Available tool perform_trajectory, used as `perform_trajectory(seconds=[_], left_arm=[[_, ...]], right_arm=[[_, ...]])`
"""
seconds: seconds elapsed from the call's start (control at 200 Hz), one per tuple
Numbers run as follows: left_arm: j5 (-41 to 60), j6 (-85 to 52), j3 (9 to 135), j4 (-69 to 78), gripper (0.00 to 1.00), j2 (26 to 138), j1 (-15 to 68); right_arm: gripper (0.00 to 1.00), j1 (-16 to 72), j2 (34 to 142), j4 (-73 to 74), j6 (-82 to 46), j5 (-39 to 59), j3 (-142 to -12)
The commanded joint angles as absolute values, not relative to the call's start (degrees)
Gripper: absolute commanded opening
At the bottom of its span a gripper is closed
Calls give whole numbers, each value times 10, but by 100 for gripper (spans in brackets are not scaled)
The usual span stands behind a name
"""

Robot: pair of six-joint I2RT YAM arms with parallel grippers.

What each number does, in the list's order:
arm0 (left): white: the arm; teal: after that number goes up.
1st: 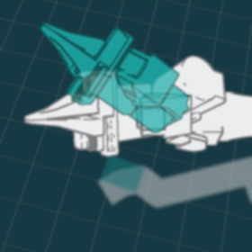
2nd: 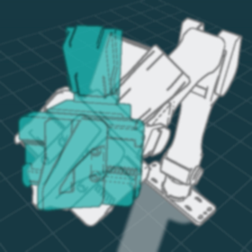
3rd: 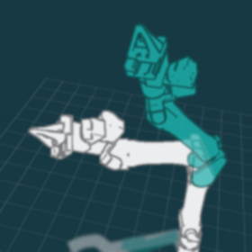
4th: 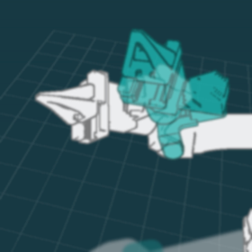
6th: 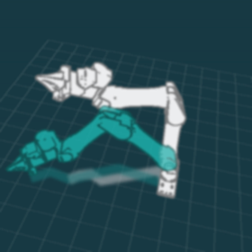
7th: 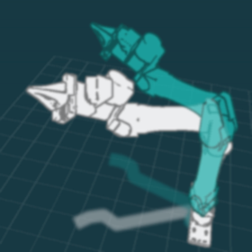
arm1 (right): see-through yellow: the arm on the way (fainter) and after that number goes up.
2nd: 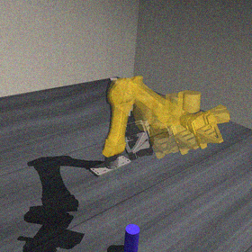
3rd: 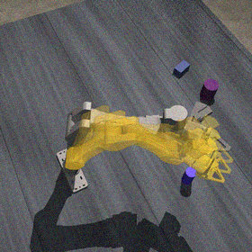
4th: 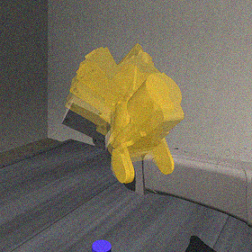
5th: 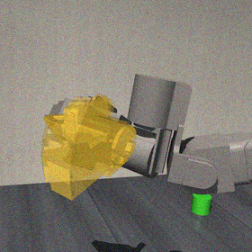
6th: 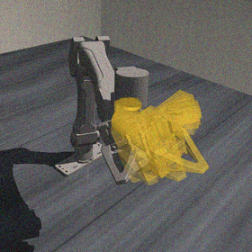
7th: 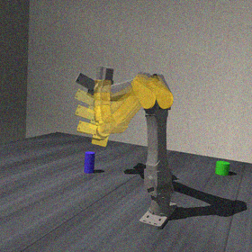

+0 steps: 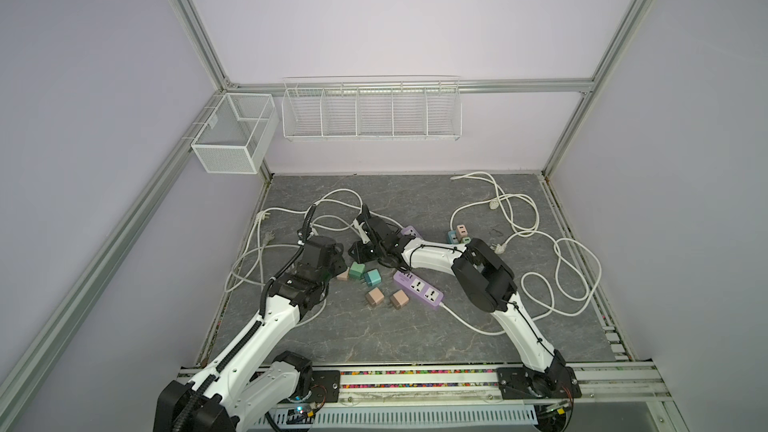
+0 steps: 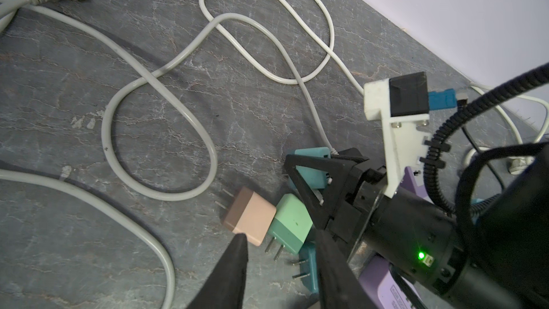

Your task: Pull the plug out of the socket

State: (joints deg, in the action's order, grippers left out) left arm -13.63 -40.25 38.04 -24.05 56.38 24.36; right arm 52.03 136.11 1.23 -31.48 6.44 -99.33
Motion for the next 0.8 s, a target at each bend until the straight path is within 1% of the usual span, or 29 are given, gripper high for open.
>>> perform_trajectory(seconds=[0.0, 0.04, 0.13, 0.225, 0.38, 0.5, 0.66, 0.795], left_arm=[[-133, -408, 379, -242, 40, 569, 240], [-133, -407, 380, -241, 40, 570, 240], [-133, -406, 380, -242, 40, 568, 239], [-129, -410, 377, -239, 40, 565, 239], [-131, -408, 383, -250, 40, 566, 240], [-124, -410, 383, -245, 40, 561, 240], [-122, -406, 398, -256, 40, 562, 239], [-110, -405, 402, -251, 41, 561, 240]], right_arm=[[31, 525, 1368, -14, -297, 47, -1003], [32, 525, 1360, -8, -295, 42, -994], [40, 525, 1345, 2, -288, 33, -979], [43, 524, 1333, -7, -279, 32, -979], [54, 524, 1297, -2, -259, 16, -953], [60, 523, 1268, -4, -246, 16, -939], [73, 521, 1217, 1, -240, 9, -902], [83, 518, 1158, 9, -222, 2, -857]])
